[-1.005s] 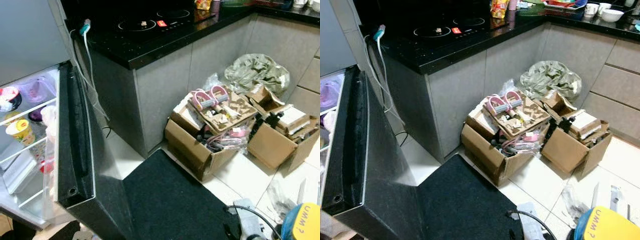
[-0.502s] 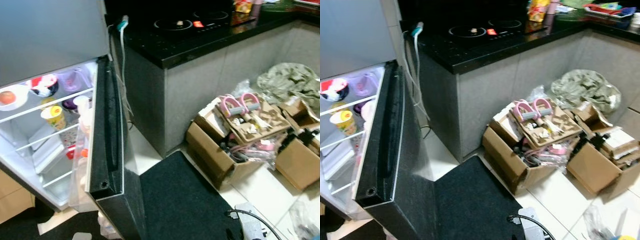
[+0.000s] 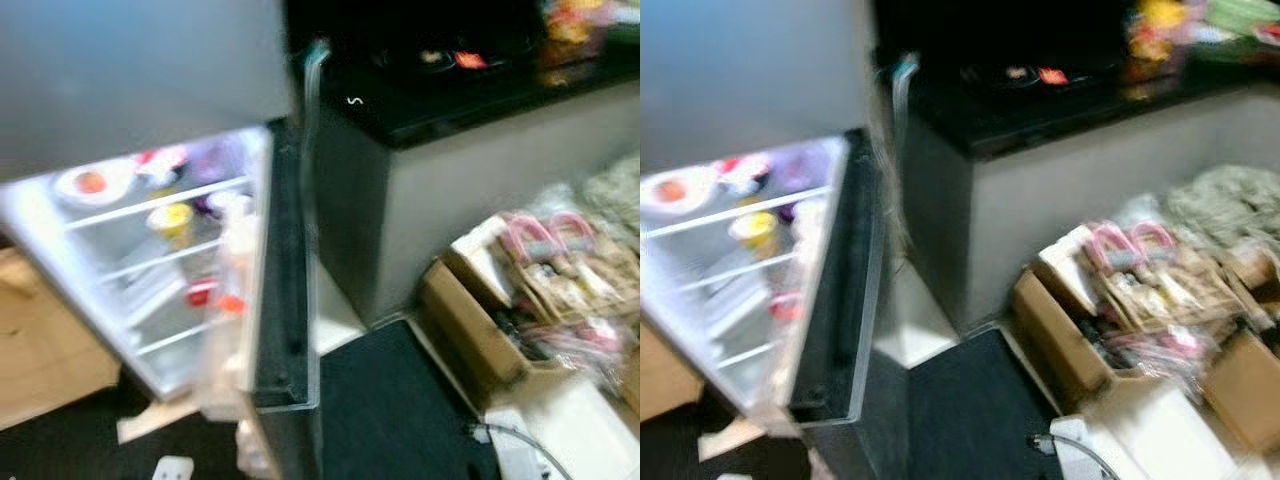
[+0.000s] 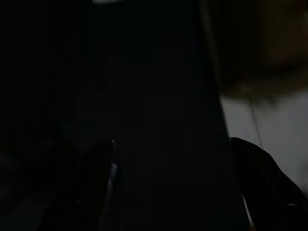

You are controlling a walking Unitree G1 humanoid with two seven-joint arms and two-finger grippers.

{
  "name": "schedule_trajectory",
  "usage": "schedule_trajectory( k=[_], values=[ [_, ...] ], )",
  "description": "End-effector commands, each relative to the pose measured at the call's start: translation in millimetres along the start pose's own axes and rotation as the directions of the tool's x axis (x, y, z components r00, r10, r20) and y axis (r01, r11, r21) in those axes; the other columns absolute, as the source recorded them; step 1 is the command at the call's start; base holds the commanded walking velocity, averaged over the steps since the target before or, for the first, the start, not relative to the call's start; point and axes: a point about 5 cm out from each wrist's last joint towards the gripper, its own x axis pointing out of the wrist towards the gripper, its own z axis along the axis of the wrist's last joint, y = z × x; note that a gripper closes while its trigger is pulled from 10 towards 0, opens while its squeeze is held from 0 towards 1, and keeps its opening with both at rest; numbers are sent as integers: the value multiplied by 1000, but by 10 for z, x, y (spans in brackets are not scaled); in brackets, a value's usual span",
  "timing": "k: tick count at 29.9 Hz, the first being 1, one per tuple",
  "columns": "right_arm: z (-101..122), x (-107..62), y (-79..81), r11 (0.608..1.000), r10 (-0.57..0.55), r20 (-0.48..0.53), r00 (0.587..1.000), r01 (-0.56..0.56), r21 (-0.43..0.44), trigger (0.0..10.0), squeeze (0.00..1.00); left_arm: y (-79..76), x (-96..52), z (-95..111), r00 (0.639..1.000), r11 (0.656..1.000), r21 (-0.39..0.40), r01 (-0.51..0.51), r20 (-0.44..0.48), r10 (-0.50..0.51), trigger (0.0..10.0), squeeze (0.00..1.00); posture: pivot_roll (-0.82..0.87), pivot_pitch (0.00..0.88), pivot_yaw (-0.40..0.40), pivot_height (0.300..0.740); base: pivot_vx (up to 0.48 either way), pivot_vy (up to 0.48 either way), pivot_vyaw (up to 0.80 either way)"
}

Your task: Restocking fridge

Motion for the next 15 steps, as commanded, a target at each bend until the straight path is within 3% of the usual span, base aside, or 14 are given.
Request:
schedule_trajectory(
  k=[1,15],
  values=[
    [-94,-26,-62,999,-19,-24,1000,19,26,10000,0,-9,1,-4,1000,1000,1,1,-5,-1,10000,0,-16,0,-21,740,0,0,0],
    [-131,-37,-78,998,-26,-28,999,27,65,10000,0,-9,3,1,1000,1000,5,2,-4,-2,10000,0,-18,0,-20,740,0,0,0]
  ],
)
